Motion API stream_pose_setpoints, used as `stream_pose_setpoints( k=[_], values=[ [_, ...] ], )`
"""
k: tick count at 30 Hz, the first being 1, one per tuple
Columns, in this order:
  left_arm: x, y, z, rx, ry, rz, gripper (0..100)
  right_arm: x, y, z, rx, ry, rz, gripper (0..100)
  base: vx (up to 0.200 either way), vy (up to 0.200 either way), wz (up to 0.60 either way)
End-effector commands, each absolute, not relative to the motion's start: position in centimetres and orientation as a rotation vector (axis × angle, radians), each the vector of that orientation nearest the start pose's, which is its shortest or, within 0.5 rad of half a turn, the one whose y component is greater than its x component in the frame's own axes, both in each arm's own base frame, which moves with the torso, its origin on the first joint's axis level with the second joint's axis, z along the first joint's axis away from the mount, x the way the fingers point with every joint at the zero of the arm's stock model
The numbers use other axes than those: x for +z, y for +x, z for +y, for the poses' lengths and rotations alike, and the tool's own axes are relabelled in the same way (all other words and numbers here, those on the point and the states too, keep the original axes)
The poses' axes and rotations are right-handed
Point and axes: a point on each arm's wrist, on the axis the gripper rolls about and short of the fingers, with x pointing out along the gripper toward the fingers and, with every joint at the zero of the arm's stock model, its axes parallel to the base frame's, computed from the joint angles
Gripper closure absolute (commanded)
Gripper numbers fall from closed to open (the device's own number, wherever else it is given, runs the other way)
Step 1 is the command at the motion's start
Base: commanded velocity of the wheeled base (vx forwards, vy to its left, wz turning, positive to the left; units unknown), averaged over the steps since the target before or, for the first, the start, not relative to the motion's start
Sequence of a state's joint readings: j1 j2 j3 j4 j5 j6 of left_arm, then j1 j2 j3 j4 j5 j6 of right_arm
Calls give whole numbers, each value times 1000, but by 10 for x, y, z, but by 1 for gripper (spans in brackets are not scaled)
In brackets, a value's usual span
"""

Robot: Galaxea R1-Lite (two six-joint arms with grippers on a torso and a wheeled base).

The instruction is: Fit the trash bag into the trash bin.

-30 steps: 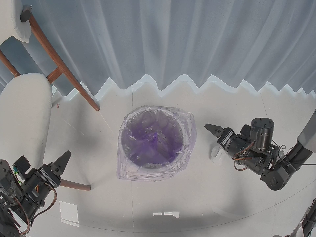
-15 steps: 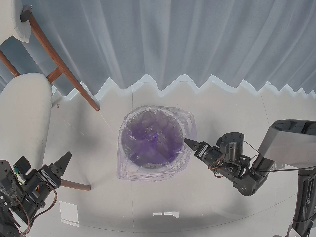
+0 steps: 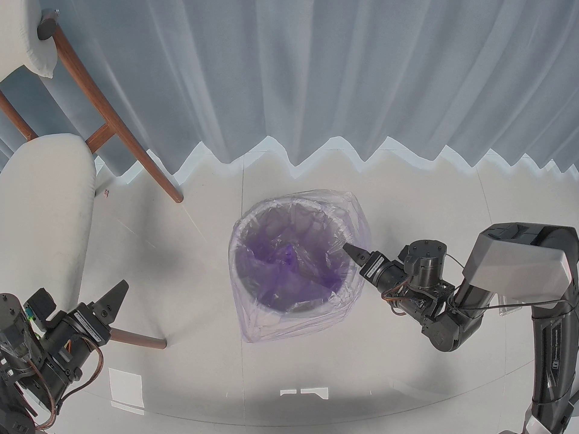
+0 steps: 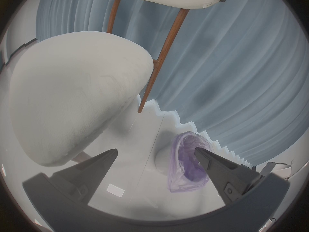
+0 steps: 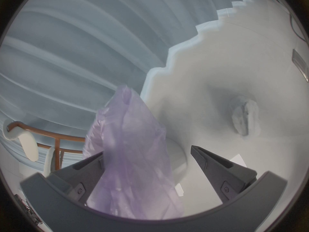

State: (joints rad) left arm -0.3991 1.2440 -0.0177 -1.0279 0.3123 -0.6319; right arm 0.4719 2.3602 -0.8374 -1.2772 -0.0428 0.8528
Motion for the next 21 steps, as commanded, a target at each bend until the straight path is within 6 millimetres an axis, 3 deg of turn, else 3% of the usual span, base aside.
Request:
stream_pose_setpoints(
  k=[1,12,21],
  values=[
    [121,123,-44,-19,-555,221,0,22,354,181,318,785,376,0,0,0,0],
    [122,122,-44,-17,-555,217,0,41,354,179,375,836,329,0,0,0,0],
    [122,122,-44,-17,-555,218,0,33,355,175,354,848,349,0,0,0,0]
  ],
)
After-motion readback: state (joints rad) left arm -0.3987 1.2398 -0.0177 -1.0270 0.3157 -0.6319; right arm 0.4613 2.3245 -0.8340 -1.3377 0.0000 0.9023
